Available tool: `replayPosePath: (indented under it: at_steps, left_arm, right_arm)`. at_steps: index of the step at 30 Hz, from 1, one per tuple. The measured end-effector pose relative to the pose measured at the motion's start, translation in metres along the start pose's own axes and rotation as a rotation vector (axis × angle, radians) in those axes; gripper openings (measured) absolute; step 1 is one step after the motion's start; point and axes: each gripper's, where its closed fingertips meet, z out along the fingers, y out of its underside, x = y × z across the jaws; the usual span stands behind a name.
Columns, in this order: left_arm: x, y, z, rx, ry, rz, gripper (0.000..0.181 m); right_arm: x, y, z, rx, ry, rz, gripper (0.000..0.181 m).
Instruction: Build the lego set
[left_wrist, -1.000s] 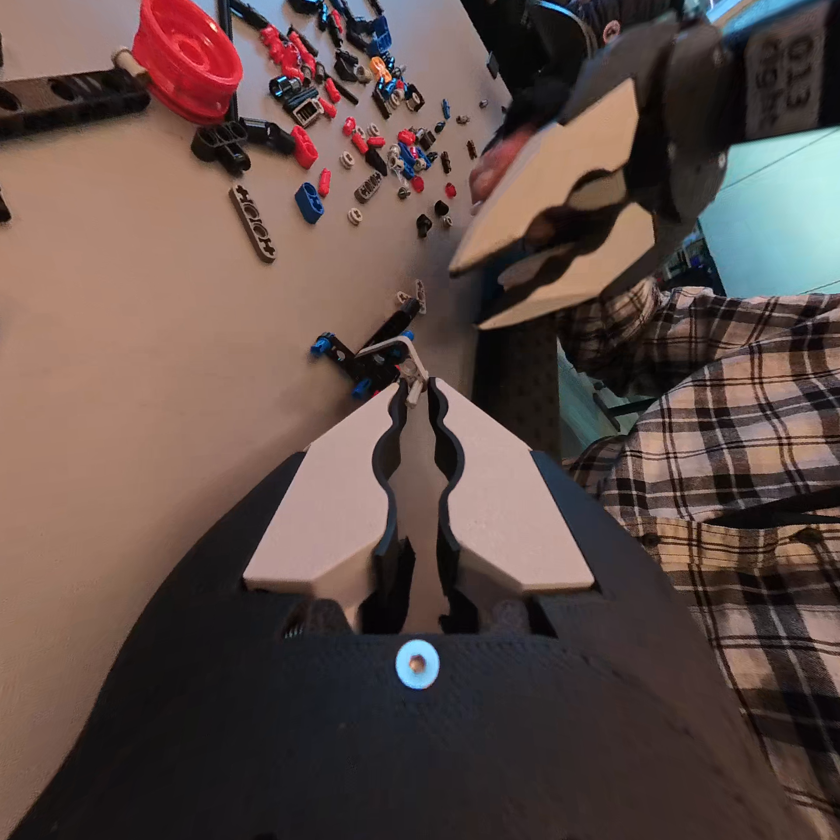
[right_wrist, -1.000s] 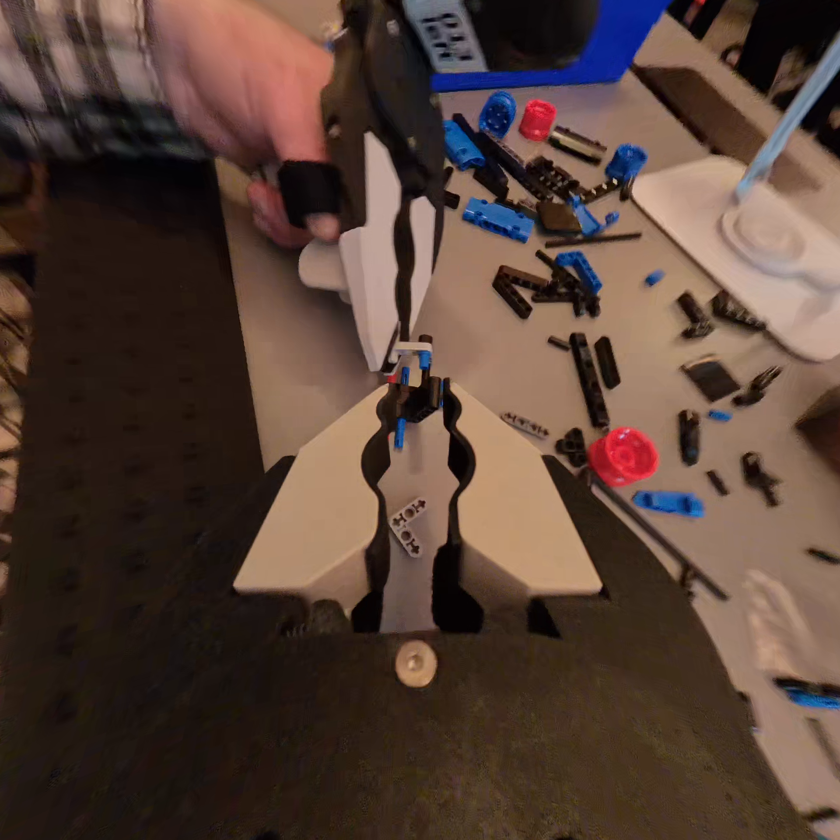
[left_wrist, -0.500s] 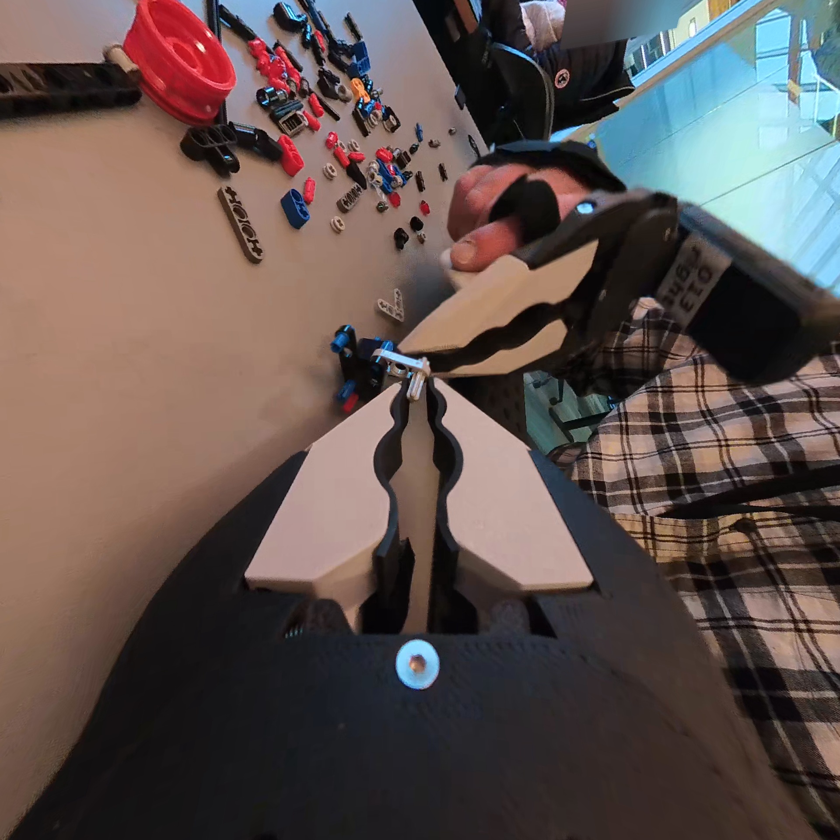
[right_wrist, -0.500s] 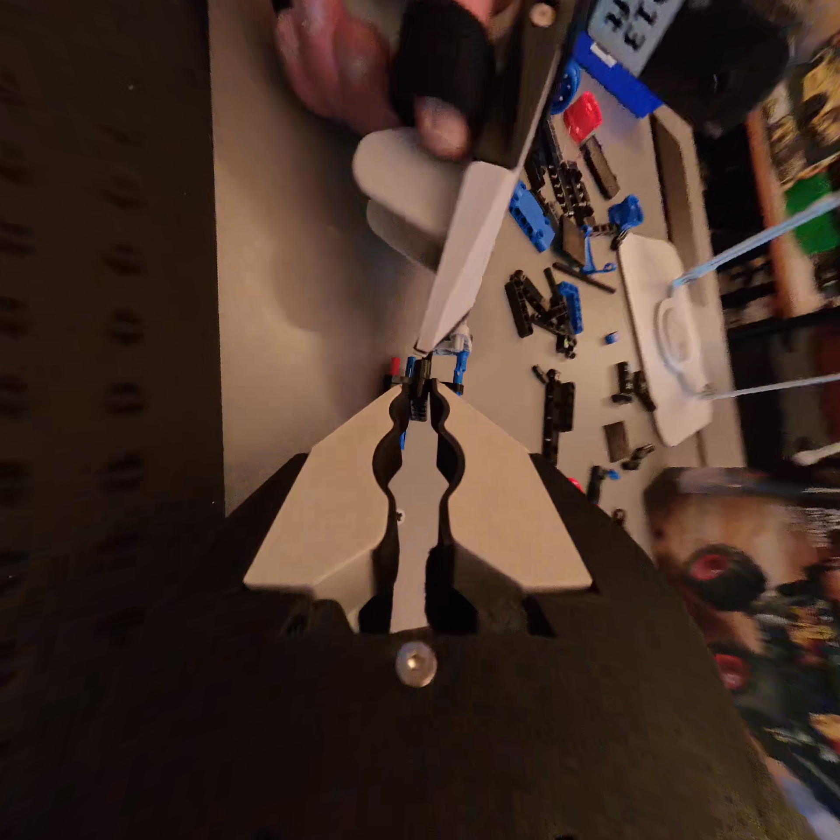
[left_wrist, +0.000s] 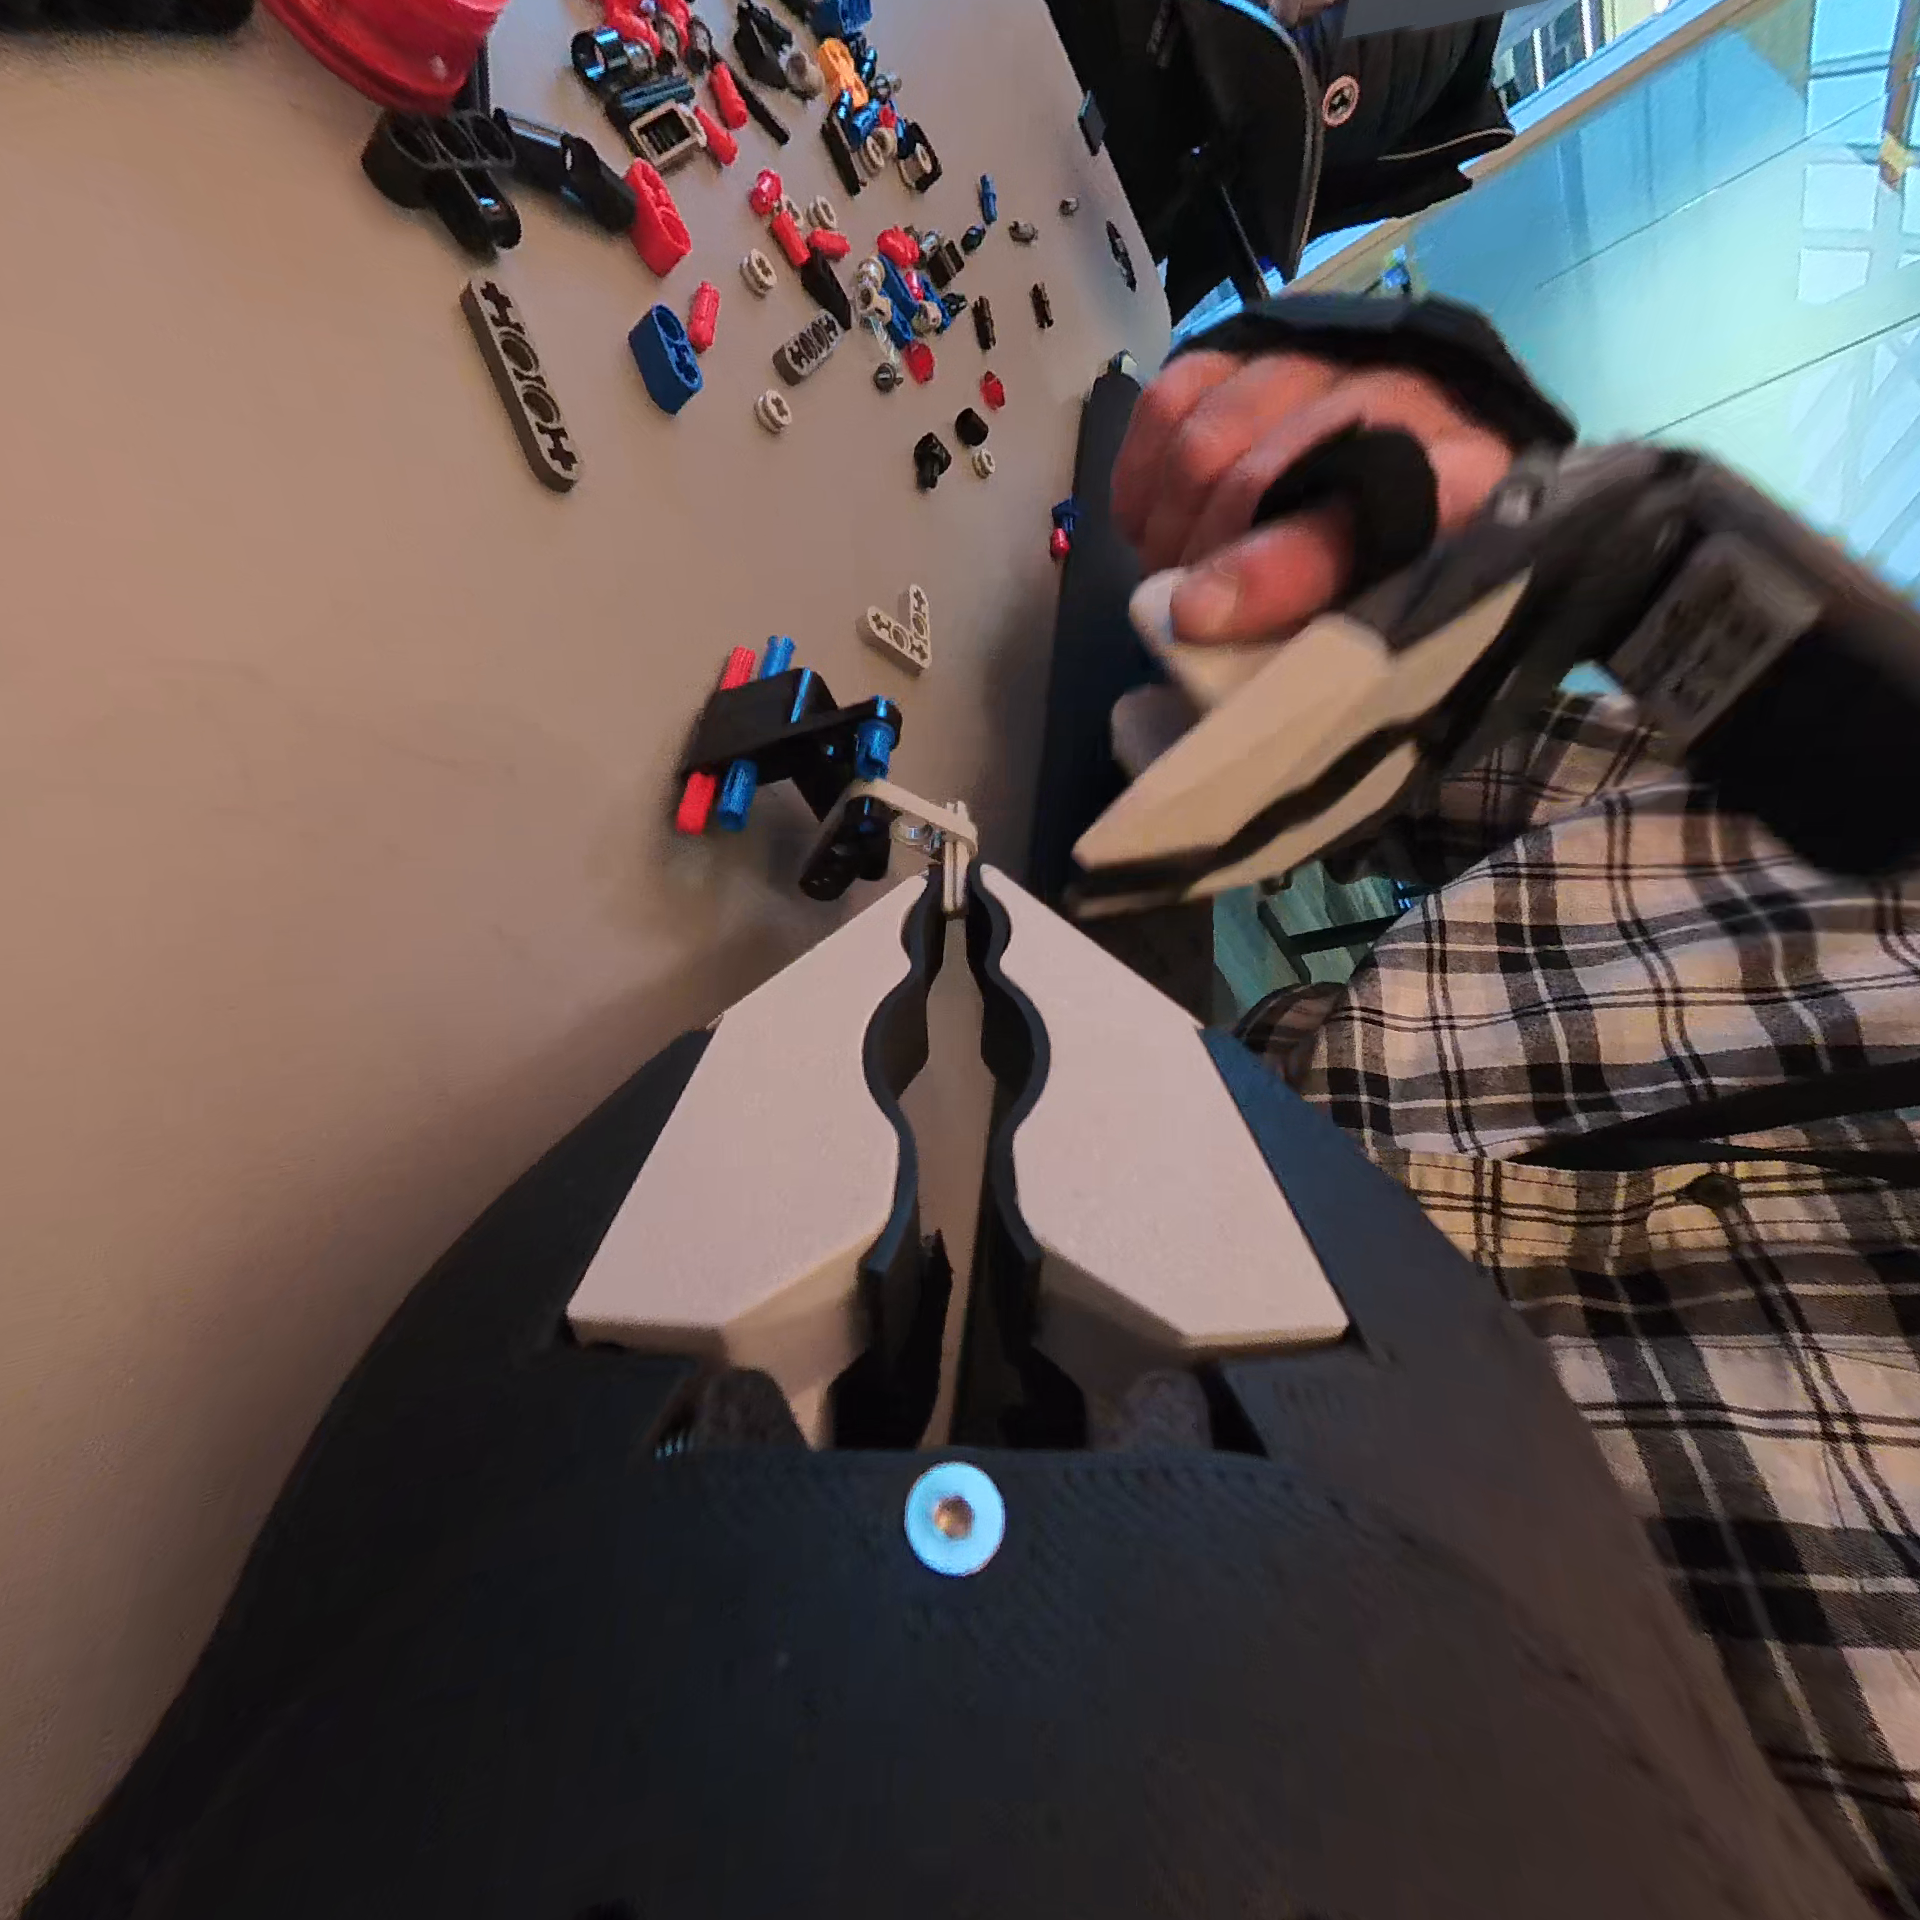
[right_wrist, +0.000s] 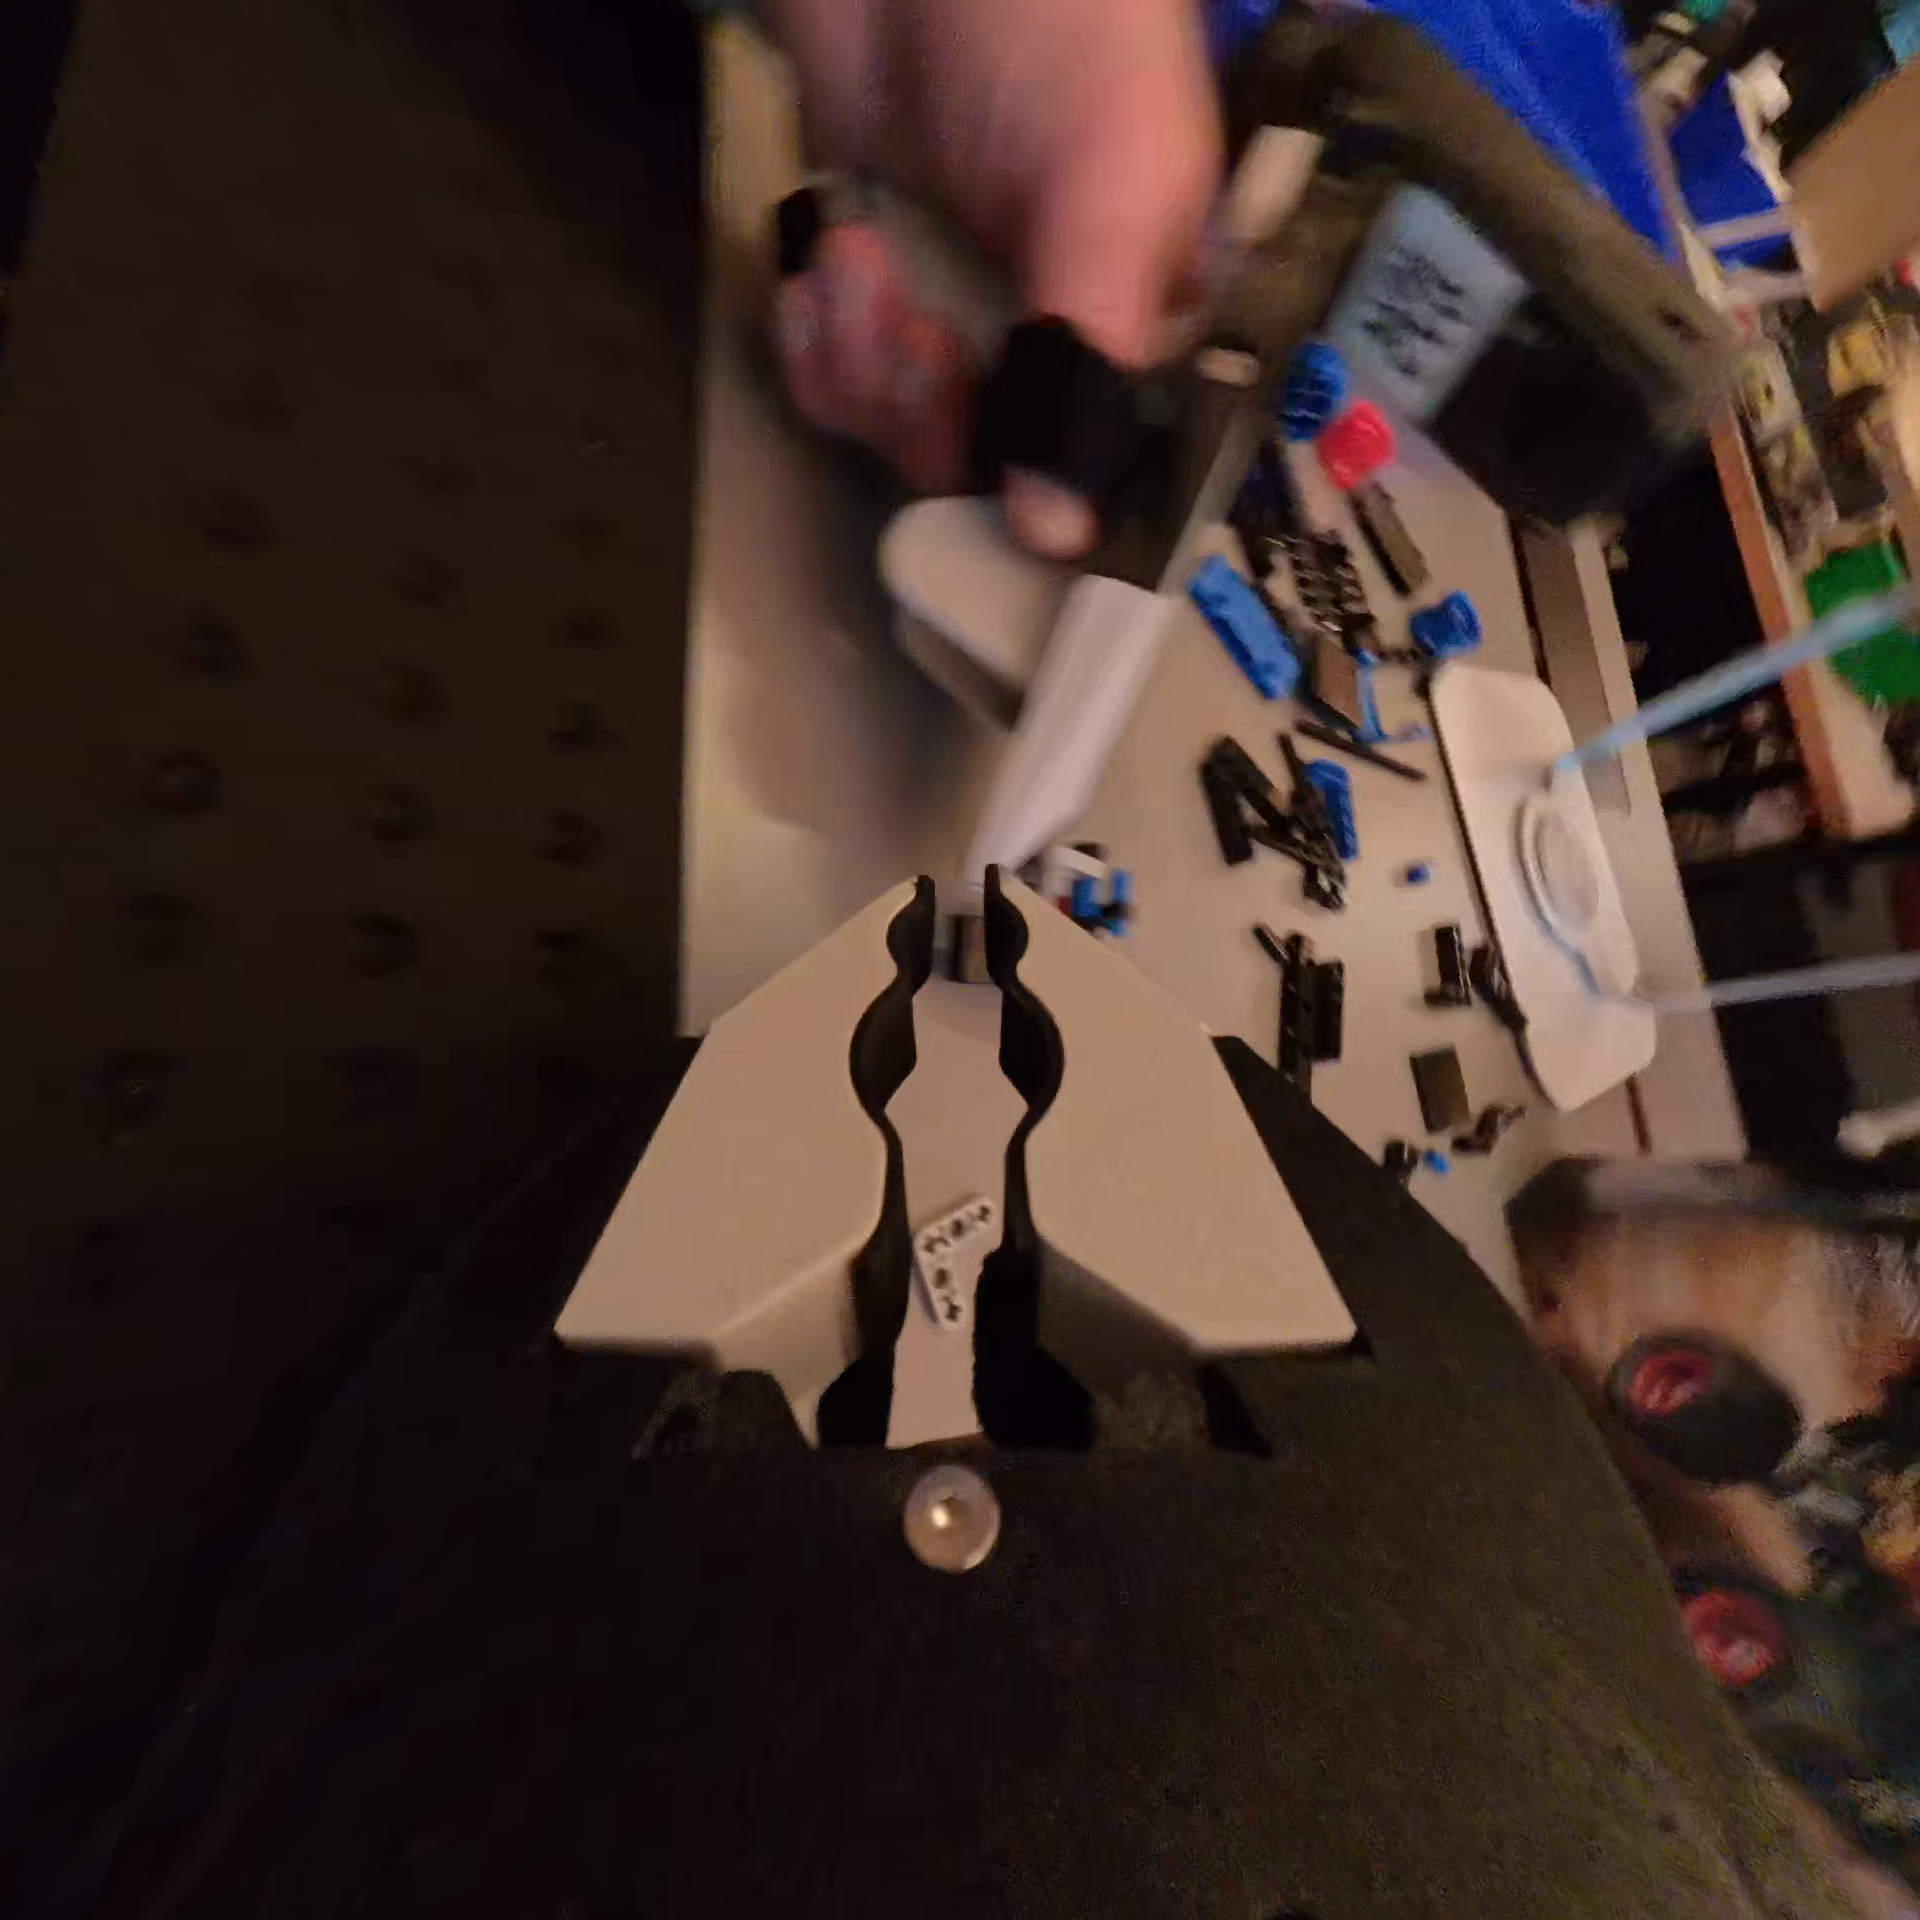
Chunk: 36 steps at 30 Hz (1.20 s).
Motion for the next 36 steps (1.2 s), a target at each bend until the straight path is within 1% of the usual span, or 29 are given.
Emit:
replayPosePath:
  at_steps: [1,3,5,7,9,11,13,16,19,22,23,24,28,31,36]
  left_arm:
    - [0.000,0.001,0.000,-0.004,-0.001,-0.001,0.001]
    - [-0.001,0.001,0.000,-0.004,0.001,-0.006,0.001]
    - [-0.001,0.001,0.000,-0.009,-0.005,-0.004,0.001]
    - [-0.005,0.002,0.000,-0.014,-0.036,0.006,0.007]
    - [-0.009,0.003,0.000,-0.018,-0.068,0.010,0.016]
    - [-0.009,0.003,-0.001,-0.017,-0.085,0.026,0.018]
    - [-0.016,0.005,-0.002,-0.029,-0.146,0.049,0.023]
    - [-0.021,0.006,-0.003,-0.038,-0.217,0.113,0.021]
    - [-0.022,0.005,-0.004,-0.036,-0.247,0.143,0.022]
    - [-0.022,0.003,-0.005,-0.015,-0.244,0.136,0.019]
    - [-0.020,0.003,-0.005,-0.010,-0.225,0.139,0.012]
    - [-0.018,0.002,-0.006,0.005,-0.214,0.134,0.010]
    - [-0.019,-0.001,-0.009,0.031,-0.211,0.116,0.010]
    - [-0.018,0.003,-0.005,-0.002,-0.214,0.131,0.010]
    - [-0.018,-0.004,-0.007,0.045,-0.180,0.081,0.010]
  right_arm:
    - [0.013,0.003,-0.003,0.016,0.019,0.095,0.006]
    - [0.032,0.015,-0.002,0.012,0.006,0.226,0.012]
    - [0.045,0.026,0.006,0.010,-0.005,0.289,0.012]
    - [0.046,0.028,0.017,0.018,-0.057,0.312,0.015]
    - [0.040,0.025,0.025,0.028,-0.125,0.297,0.014]
    - [0.039,0.027,0.032,0.001,-0.145,0.257,0.010]
    - [0.036,0.026,0.035,0.012,-0.187,0.260,0.005]
    - [0.035,0.024,0.036,0.034,-0.206,0.269,0.005]
    - [0.036,0.025,0.036,0.037,-0.191,0.265,0.005]
    - [0.036,0.025,0.036,0.036,-0.163,0.253,0.004]
    - [0.036,0.025,0.036,0.038,-0.158,0.256,0.004]
    - [0.036,0.025,0.035,0.045,-0.156,0.258,0.004]
    - [0.036,0.027,0.033,0.054,-0.144,0.276,0.004]
    - [0.035,0.027,0.033,0.061,-0.138,0.275,0.004]
    - [0.035,0.026,0.033,0.060,-0.121,0.246,0.004]
